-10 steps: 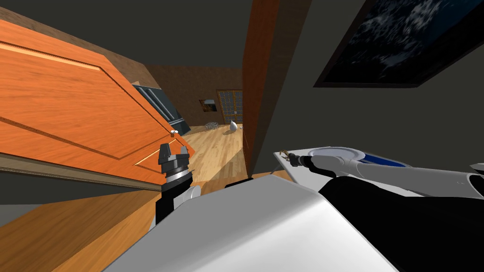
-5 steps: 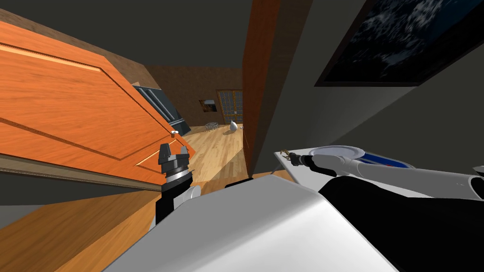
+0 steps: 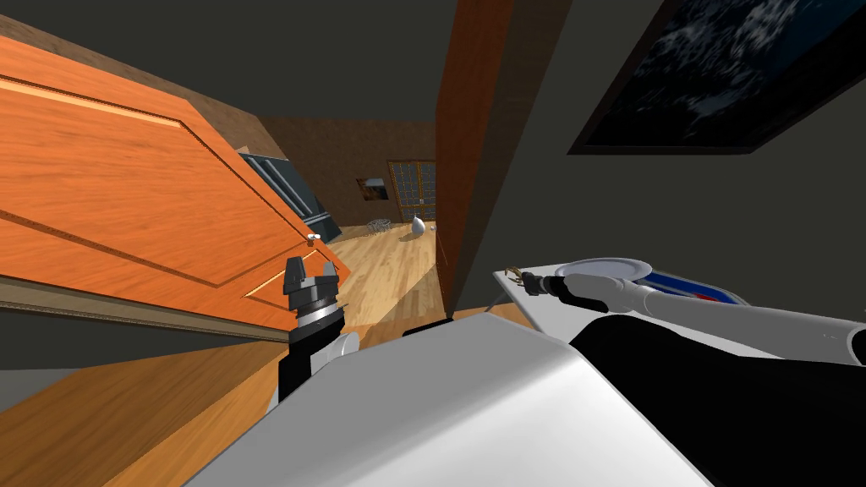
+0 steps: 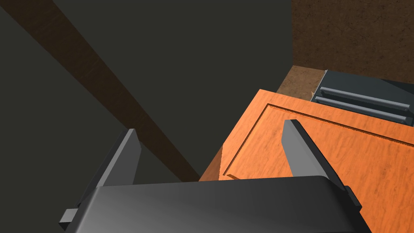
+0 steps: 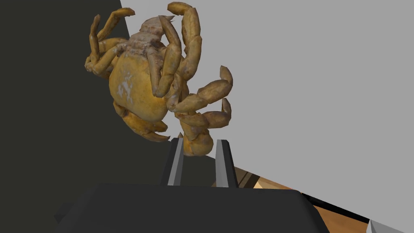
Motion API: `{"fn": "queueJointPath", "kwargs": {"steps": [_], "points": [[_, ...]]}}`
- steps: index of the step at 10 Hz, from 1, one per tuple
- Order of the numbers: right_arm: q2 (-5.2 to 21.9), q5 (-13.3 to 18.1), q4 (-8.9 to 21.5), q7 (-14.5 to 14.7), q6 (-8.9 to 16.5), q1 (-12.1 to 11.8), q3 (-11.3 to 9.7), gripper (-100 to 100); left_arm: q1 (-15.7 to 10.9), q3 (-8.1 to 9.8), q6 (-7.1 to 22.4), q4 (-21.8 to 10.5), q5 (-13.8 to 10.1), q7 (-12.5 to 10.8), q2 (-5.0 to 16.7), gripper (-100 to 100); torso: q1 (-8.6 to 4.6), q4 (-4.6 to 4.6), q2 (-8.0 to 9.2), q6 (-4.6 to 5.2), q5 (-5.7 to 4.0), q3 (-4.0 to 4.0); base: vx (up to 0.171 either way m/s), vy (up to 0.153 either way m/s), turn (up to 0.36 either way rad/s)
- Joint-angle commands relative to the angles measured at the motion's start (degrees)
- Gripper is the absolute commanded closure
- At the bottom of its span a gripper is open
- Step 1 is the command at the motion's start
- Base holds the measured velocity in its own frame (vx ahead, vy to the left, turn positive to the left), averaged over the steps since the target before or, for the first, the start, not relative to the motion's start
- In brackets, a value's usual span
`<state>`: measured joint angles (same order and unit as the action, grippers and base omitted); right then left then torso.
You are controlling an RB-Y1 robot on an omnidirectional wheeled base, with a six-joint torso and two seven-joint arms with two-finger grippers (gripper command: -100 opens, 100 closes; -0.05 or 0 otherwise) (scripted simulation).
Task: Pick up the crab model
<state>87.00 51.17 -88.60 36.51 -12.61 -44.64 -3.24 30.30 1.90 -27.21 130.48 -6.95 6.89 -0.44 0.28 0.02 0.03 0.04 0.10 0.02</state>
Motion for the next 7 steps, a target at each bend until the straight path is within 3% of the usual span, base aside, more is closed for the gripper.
{"fn": "queueJointPath", "kwargs": {"steps": [1,4,5,7], "points": [[-0.9,-0.1,1.7,1.2,-2.4,0.7,0.5,100,0.0,0.0,0.0,0.0,0.0,0.0,0.0,0,0.0,0.0,0.0,0.0,0.0,0.0,0.004,0.047,-0.008],[-3.3,-0.7,5.9,4.5,-7.1,1.7,3.1,100,0.0,0.0,0.0,0.0,0.0,0.0,0.0,0,-0.01,0.0,0.02,0.01,-0.01,0.01,0.0,0.046,-0.006],[-3.3,-0.7,5.9,4.5,-7.4,1.7,3.1,100,0.0,0.0,0.0,0.0,0.0,0.0,0.0,0,0.0,0.01,0.02,0.02,0.0,0.01,0.001,0.039,-0.008],[-5.6,-1.3,10.2,7.9,-11.6,2.6,5.7,100,0.0,0.0,0.0,0.0,0.0,0.0,0.0,0,-0.02,0.02,0.04,0.04,0.01,0.03,-0.002,0.058,-0.006]]}}
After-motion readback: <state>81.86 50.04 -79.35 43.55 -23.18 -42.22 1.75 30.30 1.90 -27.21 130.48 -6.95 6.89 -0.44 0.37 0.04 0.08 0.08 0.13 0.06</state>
